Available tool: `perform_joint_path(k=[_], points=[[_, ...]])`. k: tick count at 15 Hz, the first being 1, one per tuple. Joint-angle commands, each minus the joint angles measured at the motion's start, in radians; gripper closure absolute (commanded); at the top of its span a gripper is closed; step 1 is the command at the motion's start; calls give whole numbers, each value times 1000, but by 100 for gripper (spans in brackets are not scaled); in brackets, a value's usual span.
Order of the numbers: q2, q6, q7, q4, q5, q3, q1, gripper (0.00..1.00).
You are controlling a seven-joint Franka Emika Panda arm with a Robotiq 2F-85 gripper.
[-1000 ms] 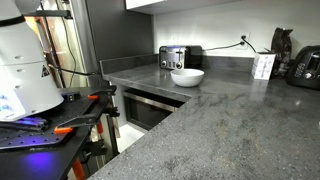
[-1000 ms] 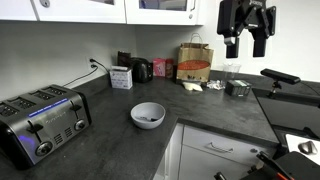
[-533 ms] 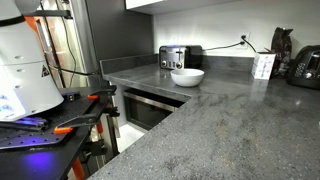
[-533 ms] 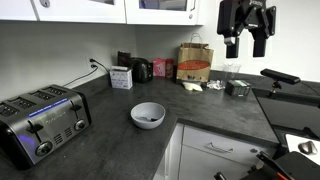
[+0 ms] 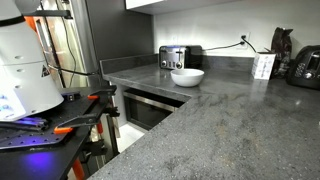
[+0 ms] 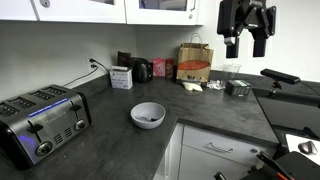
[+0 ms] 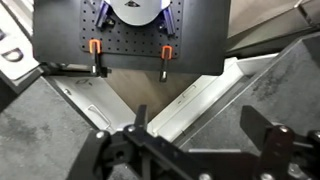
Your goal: Take the marker out of the bowl and put it on the counter
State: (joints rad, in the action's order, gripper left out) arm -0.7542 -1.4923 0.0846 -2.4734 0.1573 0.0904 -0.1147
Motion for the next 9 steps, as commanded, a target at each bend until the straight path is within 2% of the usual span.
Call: perform_joint_path(k=[1,8,9], points=[[0,3,-8,2,5,11,15,0],[0,3,-8,2,5,11,15,0],[29,-19,-2,13,24,11,15,0]])
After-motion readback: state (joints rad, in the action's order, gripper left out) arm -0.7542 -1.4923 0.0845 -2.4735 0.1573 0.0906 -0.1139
